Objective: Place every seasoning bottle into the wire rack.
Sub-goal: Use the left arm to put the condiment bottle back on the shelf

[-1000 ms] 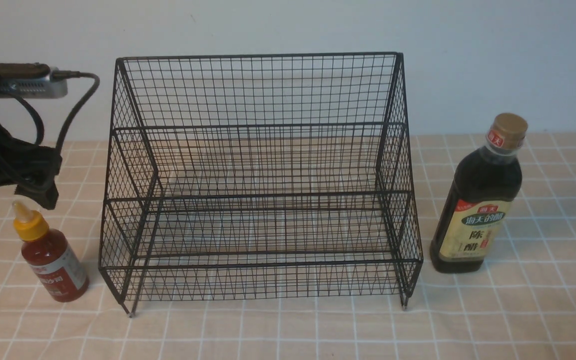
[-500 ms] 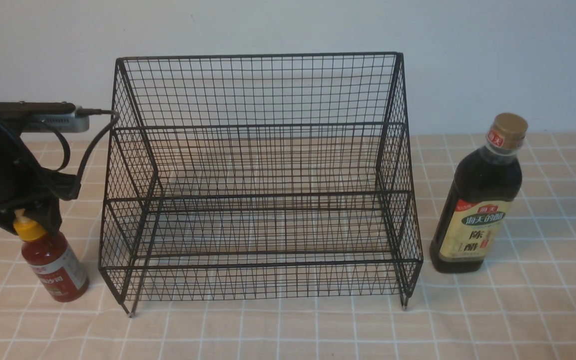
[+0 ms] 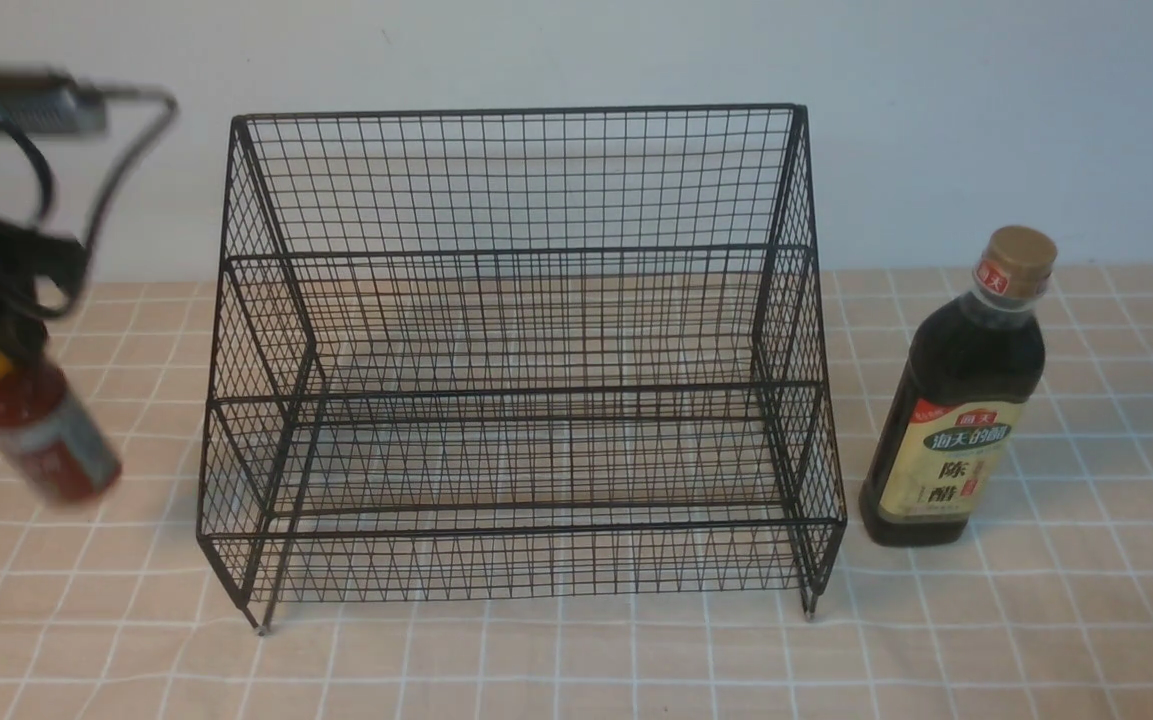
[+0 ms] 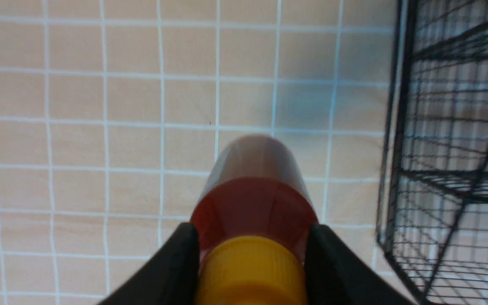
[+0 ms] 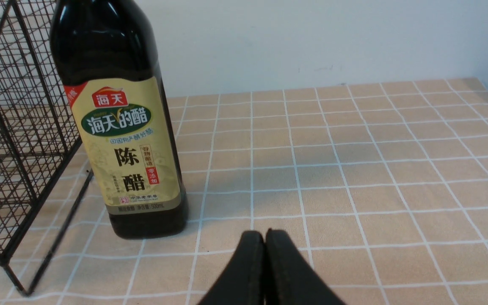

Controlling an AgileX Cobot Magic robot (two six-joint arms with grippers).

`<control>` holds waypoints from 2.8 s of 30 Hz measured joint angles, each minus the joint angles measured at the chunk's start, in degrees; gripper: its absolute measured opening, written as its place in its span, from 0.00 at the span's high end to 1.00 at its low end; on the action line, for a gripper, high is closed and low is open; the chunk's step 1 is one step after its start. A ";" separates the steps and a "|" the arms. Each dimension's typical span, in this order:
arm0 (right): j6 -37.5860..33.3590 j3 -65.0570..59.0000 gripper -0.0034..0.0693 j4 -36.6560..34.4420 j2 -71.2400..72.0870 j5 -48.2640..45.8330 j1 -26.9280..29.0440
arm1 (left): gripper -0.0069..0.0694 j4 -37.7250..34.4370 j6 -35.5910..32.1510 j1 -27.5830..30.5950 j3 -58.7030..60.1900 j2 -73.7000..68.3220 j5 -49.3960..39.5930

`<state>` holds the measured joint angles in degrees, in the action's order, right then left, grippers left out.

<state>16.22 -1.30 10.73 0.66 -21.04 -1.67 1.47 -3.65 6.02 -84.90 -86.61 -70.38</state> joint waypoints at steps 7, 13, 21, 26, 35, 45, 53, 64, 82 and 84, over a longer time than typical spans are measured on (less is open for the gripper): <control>0.00 0.00 0.97 0.00 0.00 0.00 0.00 | 0.53 -3.88 1.49 -5.33 -0.46 14.15 -2.39; 0.00 0.00 0.97 0.00 0.00 0.00 0.00 | 0.53 -4.95 5.45 -14.05 -0.46 15.06 -3.14; 0.00 0.00 0.97 0.00 0.00 0.00 0.00 | 0.53 -4.99 7.66 -20.91 -0.46 6.93 -2.86; 0.00 0.00 0.97 0.00 0.00 0.00 0.00 | 0.53 -4.92 7.76 -21.32 -0.46 1.18 -2.41; 0.00 0.00 0.97 0.00 0.00 0.00 0.00 | 0.53 -4.72 9.07 -21.32 -0.95 -3.69 4.16; 0.00 0.00 0.97 0.00 0.00 0.00 0.00 | 0.53 -3.76 9.68 -21.32 -0.89 -3.77 5.90; 0.00 0.00 0.97 0.00 0.00 0.00 0.00 | 0.53 -1.47 10.16 -21.42 -0.72 -1.26 4.67; 0.00 0.00 0.97 0.00 0.00 0.00 0.00 | 0.53 -0.77 10.56 -21.42 -0.68 -2.00 2.58; -0.12 0.00 0.97 0.00 0.00 0.00 0.00 | 0.53 -1.97 12.28 -21.42 6.10 -2.60 1.36; -0.18 0.00 0.97 0.00 0.00 0.00 0.00 | 0.53 -2.47 12.28 -21.42 6.10 -3.30 1.48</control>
<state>16.03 -1.30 10.73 0.66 -21.04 -1.67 -0.99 8.63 -15.39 -78.80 -89.91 -68.90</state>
